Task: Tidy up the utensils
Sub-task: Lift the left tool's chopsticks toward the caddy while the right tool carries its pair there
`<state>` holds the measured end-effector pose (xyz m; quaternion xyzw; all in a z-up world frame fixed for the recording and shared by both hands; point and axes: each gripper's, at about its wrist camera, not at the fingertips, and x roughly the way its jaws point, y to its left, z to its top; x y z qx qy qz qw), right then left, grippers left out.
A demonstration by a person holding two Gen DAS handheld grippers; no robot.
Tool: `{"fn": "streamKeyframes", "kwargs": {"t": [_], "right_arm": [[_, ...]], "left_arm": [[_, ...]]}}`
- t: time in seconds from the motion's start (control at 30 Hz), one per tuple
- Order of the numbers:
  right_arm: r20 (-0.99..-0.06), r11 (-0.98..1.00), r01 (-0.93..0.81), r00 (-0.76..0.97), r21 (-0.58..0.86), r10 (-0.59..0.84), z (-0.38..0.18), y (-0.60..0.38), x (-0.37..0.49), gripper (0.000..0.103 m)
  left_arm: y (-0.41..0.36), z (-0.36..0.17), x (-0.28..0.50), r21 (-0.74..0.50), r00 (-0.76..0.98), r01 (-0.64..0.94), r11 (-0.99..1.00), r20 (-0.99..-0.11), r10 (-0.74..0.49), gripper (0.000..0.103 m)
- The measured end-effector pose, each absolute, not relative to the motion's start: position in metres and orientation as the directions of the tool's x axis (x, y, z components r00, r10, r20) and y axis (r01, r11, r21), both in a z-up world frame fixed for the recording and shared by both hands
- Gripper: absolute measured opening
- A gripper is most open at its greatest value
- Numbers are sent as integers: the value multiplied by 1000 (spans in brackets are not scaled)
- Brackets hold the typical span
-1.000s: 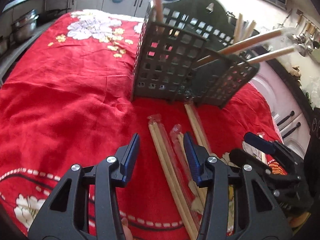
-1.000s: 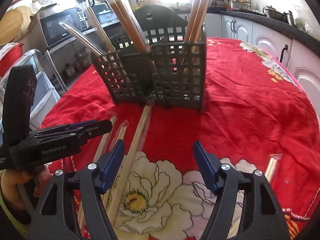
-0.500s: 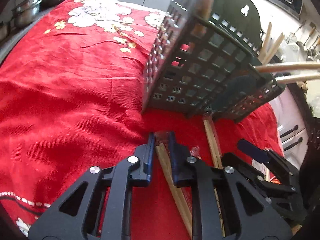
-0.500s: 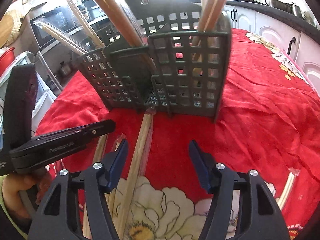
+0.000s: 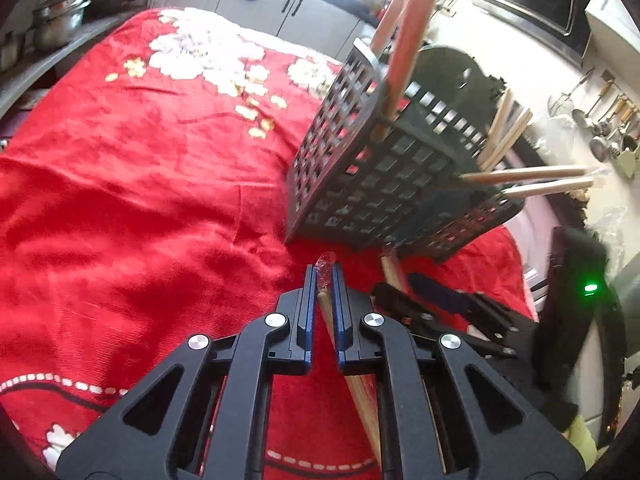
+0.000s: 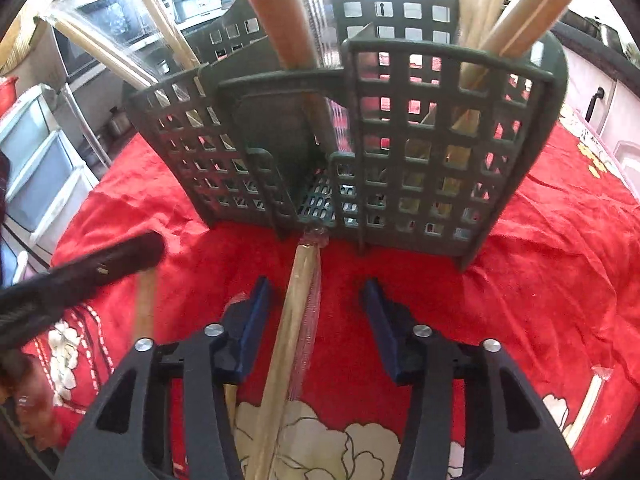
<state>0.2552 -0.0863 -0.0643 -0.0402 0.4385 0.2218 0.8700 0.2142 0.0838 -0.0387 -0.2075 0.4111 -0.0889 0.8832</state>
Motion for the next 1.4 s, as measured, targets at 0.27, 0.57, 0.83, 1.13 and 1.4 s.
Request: {"fn": "streamKeyframes", "kwargs": {"t": [0.27, 0.57, 0.83, 1.13, 1.4], "right_arm": [[-781, 890, -422, 493, 171, 384, -63, -103, 254, 9], [-673, 838, -442, 517, 320, 529, -27, -143, 228, 6], [-563, 814, -480, 593, 326, 575, 23, -170, 196, 6], [-442, 825, -473, 696, 310, 565, 58, -205, 172, 6], [-378, 840, -455, 752, 294, 540, 69, -226, 158, 6]], "left_arm": [[84, -18, 206, -461, 686, 25, 887, -638, -351, 4], [82, 8, 193, -469, 726, 67, 881, -583, -366, 4], [74, 40, 183, -458, 762, 120, 881, -526, -377, 4], [63, 70, 172, -440, 790, 183, 879, -467, -398, 3], [51, 87, 168, -438, 791, 240, 867, -430, -436, 2]]}}
